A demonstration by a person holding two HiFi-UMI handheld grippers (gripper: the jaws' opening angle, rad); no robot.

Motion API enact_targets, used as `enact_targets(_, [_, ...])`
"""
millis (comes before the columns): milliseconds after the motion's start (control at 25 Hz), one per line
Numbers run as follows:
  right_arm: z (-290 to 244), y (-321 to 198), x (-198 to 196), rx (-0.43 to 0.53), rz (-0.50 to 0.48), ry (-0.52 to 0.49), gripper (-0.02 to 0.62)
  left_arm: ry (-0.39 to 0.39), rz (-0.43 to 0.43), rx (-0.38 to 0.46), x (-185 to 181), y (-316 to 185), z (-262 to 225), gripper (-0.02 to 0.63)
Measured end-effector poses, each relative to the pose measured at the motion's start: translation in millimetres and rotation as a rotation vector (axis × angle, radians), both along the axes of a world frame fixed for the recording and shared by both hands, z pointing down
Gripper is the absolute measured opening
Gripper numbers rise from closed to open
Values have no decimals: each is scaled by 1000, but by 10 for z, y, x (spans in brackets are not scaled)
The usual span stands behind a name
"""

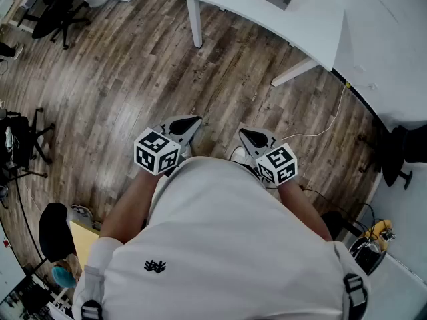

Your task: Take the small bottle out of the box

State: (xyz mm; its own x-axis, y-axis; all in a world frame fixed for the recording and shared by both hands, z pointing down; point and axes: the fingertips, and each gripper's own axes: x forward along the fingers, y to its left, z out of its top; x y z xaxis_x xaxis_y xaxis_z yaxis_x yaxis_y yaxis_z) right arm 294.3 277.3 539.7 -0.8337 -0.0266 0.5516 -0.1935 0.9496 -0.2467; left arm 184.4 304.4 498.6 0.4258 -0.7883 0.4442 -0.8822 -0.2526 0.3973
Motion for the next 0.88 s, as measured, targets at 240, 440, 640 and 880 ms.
enact_targets(240, [3,242,-747,13,4,0,6,-11,-5,13,-745,359,-47,6])
enact_targets(440, [-83,359,-1049,6,26,12,5,-15,9,5,-1157,446,-24,6])
enact_targets(640, [15,43,-1091,-15,53,49,5,-2,-5,17,-1411,12,10,6])
enact_targets(880, [91,-586,-1352,-60,60,-8,6,-7,-59,37,-1616,-636,-124,6])
